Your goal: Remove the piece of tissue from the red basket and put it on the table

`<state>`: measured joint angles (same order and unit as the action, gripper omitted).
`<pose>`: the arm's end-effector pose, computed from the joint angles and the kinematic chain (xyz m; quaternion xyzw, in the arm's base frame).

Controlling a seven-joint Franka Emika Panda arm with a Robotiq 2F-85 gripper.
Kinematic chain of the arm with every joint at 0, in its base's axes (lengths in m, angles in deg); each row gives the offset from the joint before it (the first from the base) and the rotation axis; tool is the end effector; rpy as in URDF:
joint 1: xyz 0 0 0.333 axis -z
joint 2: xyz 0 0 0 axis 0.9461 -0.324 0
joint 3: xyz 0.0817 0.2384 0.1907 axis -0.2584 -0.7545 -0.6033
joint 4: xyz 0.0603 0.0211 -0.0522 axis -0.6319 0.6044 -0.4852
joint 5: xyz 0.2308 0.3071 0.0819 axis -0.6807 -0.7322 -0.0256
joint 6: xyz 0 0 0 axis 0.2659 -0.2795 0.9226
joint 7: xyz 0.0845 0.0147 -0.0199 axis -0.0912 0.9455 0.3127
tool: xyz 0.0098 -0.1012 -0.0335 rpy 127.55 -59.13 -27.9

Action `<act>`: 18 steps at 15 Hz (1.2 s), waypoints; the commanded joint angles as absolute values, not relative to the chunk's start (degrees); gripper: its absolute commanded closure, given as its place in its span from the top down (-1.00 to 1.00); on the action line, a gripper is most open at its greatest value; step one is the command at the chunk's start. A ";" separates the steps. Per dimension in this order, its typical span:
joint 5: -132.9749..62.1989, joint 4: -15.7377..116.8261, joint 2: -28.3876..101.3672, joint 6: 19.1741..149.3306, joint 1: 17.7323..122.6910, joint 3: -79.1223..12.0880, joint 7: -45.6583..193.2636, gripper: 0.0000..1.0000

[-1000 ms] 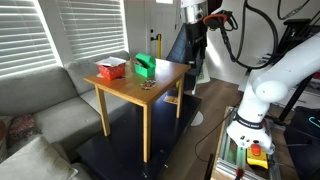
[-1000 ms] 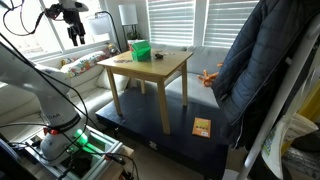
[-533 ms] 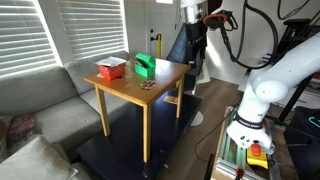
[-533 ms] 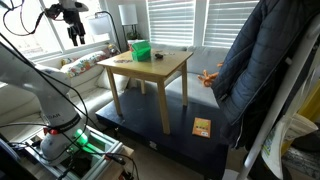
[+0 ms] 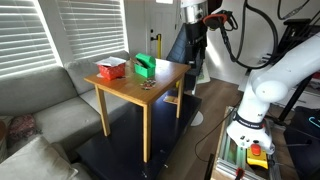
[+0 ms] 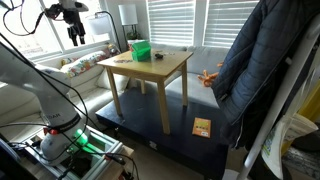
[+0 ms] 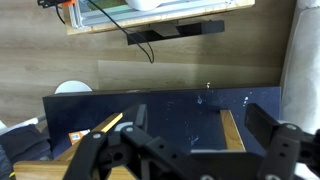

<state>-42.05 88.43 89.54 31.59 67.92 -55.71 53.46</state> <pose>0.3041 0.1517 0.5569 0.9891 -0.0701 -0.0843 0.0983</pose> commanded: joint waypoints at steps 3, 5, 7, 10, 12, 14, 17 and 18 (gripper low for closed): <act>-41.77 88.31 89.34 31.50 67.21 -55.19 53.12 1.00; -41.77 88.31 89.34 31.50 67.21 -55.19 53.12 1.00; -41.77 88.31 89.34 31.50 67.21 -55.19 53.12 1.00; -41.75 86.26 87.42 34.52 67.75 -55.34 52.61 1.00; -40.46 83.78 84.89 39.00 68.62 -55.50 52.10 1.00; -38.47 81.19 82.03 43.56 69.24 -55.82 51.76 1.00; -35.07 76.82 76.01 50.91 69.47 -56.14 51.76 1.00; -33.71 75.69 74.00 53.58 69.40 -56.17 51.99 1.00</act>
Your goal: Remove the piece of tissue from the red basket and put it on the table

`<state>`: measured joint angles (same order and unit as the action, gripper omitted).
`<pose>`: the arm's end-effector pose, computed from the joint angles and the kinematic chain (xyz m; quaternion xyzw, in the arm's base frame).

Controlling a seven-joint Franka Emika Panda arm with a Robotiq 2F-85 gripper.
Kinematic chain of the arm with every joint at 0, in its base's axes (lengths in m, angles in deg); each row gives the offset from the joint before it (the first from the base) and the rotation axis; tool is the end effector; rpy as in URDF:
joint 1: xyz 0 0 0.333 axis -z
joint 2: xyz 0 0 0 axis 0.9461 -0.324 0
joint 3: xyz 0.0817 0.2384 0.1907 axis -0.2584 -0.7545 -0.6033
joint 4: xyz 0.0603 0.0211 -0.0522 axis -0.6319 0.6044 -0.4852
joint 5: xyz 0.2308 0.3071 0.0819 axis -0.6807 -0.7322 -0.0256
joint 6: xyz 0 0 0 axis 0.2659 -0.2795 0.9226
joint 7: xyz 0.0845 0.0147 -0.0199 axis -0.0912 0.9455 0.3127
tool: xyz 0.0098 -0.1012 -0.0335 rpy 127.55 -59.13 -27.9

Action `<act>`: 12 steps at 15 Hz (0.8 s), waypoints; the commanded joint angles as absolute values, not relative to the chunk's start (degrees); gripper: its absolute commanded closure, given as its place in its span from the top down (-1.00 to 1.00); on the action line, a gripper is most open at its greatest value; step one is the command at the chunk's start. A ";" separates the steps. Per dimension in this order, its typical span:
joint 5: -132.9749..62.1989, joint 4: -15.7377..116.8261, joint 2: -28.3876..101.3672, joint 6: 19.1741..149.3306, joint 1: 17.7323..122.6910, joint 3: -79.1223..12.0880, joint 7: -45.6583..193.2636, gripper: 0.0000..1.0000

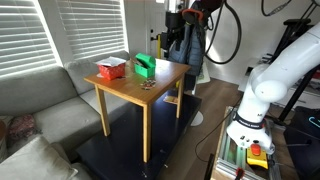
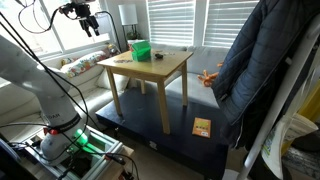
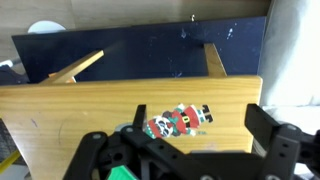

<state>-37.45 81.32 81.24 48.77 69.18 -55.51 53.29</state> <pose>0.3820 0.1618 0.5880 0.9946 -0.0597 0.0540 0.0659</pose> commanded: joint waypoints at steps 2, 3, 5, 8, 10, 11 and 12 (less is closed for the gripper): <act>-30.79 72.71 69.26 57.62 69.39 -56.32 51.03 1.00; -29.56 71.18 66.97 58.86 68.99 -56.11 51.54 1.00; -24.77 67.52 62.13 59.83 68.50 -56.27 52.00 1.00; -17.39 63.00 55.74 62.86 66.68 -55.88 51.59 1.00; -14.65 60.33 52.30 64.29 65.05 -55.08 51.68 1.00; -17.73 64.69 56.45 63.87 64.75 -53.62 52.80 1.00; -16.74 63.43 54.78 64.32 64.20 -53.45 52.81 1.00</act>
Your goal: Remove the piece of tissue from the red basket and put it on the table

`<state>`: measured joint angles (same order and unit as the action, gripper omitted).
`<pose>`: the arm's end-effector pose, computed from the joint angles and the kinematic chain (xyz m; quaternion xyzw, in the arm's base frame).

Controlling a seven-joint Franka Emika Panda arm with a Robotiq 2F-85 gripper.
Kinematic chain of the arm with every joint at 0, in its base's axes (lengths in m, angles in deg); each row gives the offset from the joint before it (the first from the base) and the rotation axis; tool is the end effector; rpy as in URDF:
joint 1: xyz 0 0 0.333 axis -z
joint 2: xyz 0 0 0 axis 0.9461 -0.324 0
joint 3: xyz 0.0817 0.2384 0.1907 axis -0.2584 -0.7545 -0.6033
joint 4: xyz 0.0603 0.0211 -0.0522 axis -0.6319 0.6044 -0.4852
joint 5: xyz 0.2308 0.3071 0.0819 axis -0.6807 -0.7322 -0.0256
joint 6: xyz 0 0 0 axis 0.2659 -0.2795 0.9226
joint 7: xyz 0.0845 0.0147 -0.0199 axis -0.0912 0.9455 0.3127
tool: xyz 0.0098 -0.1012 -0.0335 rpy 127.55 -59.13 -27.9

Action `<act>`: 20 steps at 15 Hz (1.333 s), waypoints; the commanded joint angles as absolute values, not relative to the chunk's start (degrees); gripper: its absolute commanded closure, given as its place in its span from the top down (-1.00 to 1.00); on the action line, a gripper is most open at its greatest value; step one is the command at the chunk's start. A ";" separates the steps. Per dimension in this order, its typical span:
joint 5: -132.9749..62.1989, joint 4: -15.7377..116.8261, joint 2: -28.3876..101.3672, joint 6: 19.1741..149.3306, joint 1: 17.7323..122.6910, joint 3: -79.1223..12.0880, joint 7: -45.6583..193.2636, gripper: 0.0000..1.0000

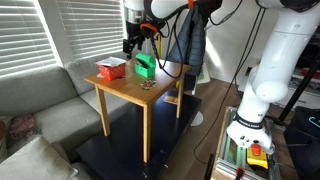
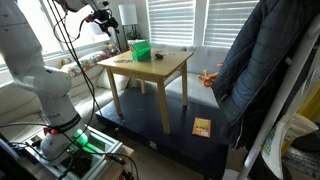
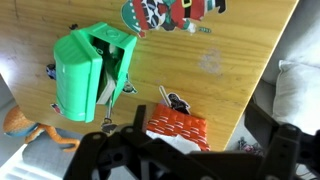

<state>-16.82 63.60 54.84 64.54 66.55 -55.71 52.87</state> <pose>0.5359 0.2037 0.5570 0.9780 0.0386 0.1612 0.1263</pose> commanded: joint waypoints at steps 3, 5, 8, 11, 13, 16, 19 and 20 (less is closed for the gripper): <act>-16.13 61.52 52.64 64.42 63.62 -53.20 52.86 1.00; -16.11 61.12 52.61 64.41 63.61 -53.19 52.86 1.00; -14.38 59.70 49.69 68.38 63.46 -52.21 51.92 1.00; -12.67 57.49 45.55 74.09 63.25 -50.19 51.41 1.00; -12.17 55.81 42.54 78.20 62.89 -48.69 52.44 1.00; -12.06 52.63 38.12 81.78 61.67 -46.54 53.31 1.00; -13.14 49.15 34.24 83.40 59.96 -44.89 54.30 1.00; -13.17 47.98 33.12 83.73 59.36 -44.34 54.30 1.00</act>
<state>-13.24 53.28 37.36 82.95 62.15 -46.66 53.55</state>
